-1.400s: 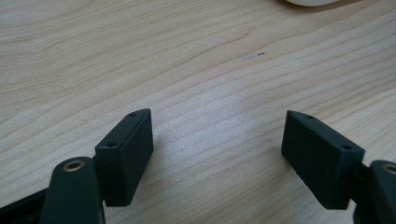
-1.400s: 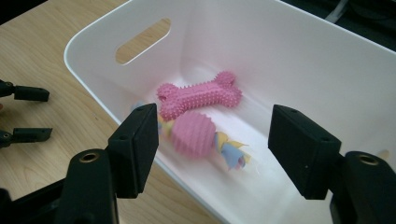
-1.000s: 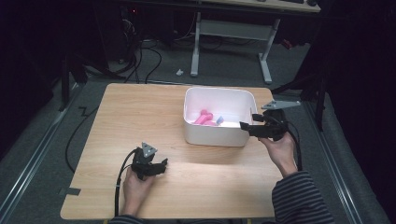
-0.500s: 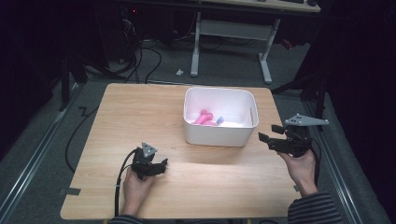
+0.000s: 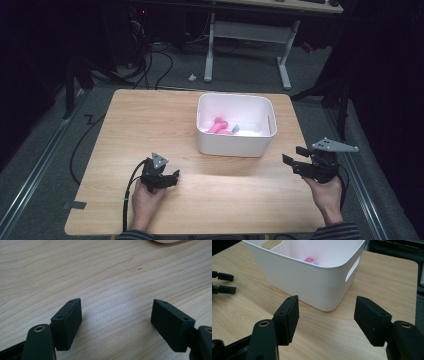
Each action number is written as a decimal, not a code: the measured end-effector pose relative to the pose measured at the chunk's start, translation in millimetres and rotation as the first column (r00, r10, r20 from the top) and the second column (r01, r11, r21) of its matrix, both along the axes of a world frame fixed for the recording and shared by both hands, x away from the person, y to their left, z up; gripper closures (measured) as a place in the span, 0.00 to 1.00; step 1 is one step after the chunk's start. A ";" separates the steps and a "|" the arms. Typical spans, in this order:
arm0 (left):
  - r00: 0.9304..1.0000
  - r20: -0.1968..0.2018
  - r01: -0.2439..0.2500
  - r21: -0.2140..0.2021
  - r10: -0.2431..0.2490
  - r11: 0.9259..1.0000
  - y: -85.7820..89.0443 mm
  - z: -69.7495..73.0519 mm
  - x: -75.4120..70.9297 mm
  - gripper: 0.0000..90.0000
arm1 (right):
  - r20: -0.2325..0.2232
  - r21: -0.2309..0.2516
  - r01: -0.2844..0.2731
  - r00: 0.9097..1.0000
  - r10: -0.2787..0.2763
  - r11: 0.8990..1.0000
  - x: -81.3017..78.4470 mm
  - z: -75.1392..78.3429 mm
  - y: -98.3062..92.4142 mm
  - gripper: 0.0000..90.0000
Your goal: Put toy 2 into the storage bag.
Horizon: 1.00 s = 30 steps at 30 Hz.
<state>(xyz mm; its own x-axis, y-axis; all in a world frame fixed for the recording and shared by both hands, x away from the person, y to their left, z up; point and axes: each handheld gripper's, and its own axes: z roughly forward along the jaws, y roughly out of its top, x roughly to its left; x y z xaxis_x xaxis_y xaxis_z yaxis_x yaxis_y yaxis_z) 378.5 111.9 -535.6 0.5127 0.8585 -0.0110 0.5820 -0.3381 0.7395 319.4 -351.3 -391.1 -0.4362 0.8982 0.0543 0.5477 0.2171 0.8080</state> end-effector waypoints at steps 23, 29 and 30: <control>1.000 0.000 0.000 0.000 0.000 1.000 0.0 0.0 -0.1 0.28 | -0.100 0.075 -0.008 0.995 0.016 0.997 11.5 -69.9 16.1 0.41; 1.000 0.000 0.001 0.001 -0.001 1.000 -0.1 0.1 -0.2 0.28 | -0.100 -0.009 0.009 0.995 -0.010 1.000 17.1 -91.4 28.9 0.41; 1.000 0.000 0.001 0.002 -0.001 1.000 -0.1 0.1 -0.2 0.28 | -0.103 -0.018 0.011 0.995 -0.013 1.000 17.7 -94.3 30.6 0.41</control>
<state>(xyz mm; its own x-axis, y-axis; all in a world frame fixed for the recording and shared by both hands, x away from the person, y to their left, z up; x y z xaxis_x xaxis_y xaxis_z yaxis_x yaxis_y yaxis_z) 378.3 111.8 -535.5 0.5134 0.8581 -0.0096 0.5818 -0.3398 0.7389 337.0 -320.7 -485.4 -0.4185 0.9045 0.0823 0.6303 0.2239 0.7434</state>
